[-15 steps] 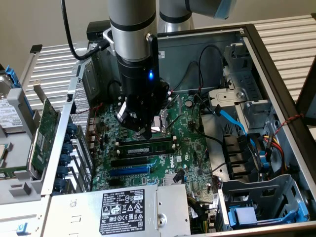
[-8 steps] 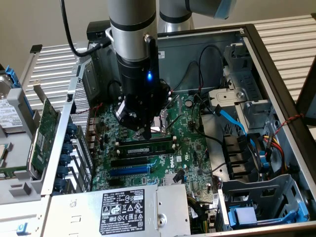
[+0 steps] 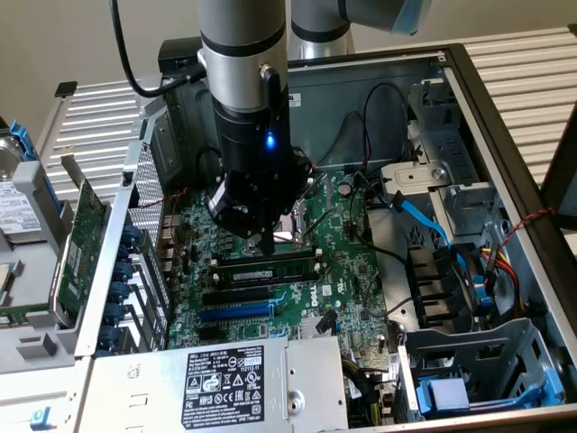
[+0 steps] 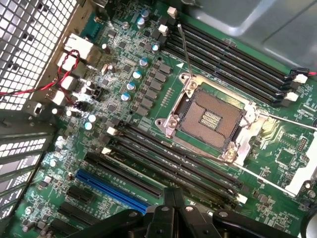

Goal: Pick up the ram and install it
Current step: 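Press down the ram until it locks into place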

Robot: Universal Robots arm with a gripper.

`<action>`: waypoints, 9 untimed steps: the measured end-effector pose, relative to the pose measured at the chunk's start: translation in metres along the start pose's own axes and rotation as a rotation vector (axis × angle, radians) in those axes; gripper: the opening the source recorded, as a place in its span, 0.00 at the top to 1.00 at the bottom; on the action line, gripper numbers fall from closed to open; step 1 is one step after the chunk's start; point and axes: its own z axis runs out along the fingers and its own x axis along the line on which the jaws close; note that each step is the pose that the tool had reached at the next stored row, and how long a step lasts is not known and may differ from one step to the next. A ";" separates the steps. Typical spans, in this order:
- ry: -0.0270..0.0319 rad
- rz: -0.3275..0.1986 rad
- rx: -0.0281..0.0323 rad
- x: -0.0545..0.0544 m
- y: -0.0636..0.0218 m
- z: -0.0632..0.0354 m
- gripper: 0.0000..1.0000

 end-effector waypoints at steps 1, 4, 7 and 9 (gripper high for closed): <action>0.0013 0.011 -0.0006 0.000 0.0000 0.0000 0.89; 0.0051 0.041 -0.0026 0.000 0.0000 0.0000 0.89; 0.0081 0.073 -0.0041 0.000 0.0000 0.0000 0.89; 0.0088 0.094 -0.0038 0.000 0.0000 0.0000 0.89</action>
